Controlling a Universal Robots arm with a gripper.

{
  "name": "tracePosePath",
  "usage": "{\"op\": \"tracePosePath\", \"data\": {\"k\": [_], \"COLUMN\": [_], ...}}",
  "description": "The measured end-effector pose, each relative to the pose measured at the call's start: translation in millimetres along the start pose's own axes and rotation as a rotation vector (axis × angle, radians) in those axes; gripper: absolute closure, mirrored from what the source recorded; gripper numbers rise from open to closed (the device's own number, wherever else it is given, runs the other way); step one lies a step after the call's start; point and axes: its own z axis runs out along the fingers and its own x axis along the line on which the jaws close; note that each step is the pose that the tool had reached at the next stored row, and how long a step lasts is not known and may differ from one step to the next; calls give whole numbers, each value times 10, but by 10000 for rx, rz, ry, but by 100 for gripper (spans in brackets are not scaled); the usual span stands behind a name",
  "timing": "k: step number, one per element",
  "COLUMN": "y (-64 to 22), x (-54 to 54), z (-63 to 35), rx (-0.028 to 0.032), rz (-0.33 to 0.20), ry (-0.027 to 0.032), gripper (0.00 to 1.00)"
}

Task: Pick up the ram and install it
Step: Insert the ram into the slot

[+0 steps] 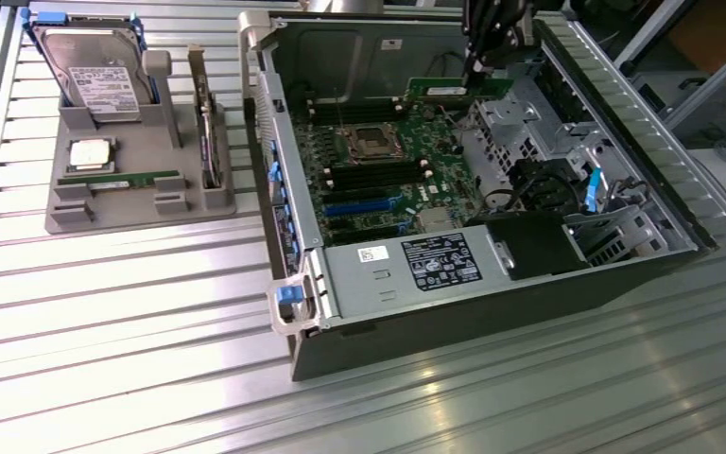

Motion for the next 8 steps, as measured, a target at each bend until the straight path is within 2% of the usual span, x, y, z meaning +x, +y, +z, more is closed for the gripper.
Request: {"op": "tracePosePath", "data": {"k": [8], "y": [2], "x": [-2], "z": [54], "rx": [0], "rz": [0], "ry": [0], "gripper": [88]}}
